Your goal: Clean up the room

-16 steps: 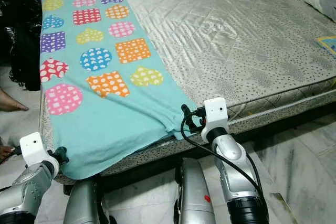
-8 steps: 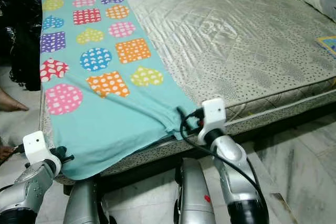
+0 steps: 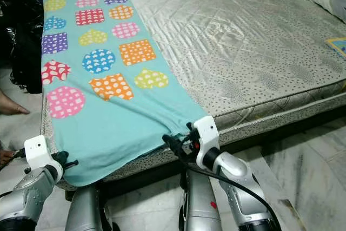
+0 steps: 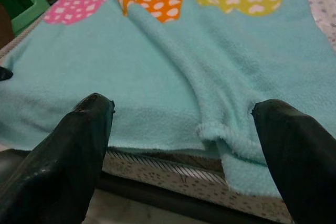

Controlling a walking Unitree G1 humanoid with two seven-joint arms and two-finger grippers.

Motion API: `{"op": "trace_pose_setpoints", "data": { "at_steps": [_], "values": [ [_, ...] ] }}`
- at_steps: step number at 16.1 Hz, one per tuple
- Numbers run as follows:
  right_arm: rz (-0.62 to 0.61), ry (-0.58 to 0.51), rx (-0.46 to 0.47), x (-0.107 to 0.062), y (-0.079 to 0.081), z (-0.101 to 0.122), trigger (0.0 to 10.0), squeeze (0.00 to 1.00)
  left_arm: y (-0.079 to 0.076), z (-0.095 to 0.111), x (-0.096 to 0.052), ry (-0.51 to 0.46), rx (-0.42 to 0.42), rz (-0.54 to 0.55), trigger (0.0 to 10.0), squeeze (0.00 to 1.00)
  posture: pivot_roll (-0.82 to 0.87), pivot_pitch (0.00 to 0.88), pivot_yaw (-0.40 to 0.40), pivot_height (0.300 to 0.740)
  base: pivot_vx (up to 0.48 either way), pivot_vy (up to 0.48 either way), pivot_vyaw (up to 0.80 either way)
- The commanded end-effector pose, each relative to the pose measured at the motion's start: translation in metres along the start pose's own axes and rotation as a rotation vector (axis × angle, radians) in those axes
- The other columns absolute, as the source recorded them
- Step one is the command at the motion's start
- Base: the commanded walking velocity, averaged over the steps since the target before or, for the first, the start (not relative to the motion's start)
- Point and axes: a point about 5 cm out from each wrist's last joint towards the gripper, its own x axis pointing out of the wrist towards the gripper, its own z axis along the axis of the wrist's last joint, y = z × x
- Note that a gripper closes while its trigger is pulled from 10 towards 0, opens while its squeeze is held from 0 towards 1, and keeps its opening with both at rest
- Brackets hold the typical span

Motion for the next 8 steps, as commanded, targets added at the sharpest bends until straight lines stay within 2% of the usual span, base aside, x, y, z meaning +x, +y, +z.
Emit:
{"op": "trace_pose_setpoints", "data": {
  "at_steps": [1,5,8],
  "values": [
    [0.010,0.004,-0.023,-0.002,0.001,0.003,10.0,0.00,0.006,-0.009,-0.005,0.046,0.011,0.001,0.0,0.00,-0.12,0.140,-0.008,0.526,0.000,0.000,0.00],
    [-0.003,0.008,-0.032,-0.002,-0.002,0.004,10.0,0.00,0.021,-0.012,-0.022,0.060,0.003,0.028,0.0,0.00,-0.11,0.143,-0.007,0.526,0.000,0.000,0.00],
    [-0.009,0.004,-0.041,0.001,-0.002,0.005,10.0,0.00,0.032,-0.005,-0.023,0.032,-0.016,0.073,0.0,0.00,-0.11,0.141,-0.012,0.526,0.000,0.000,0.00]
  ]
}}
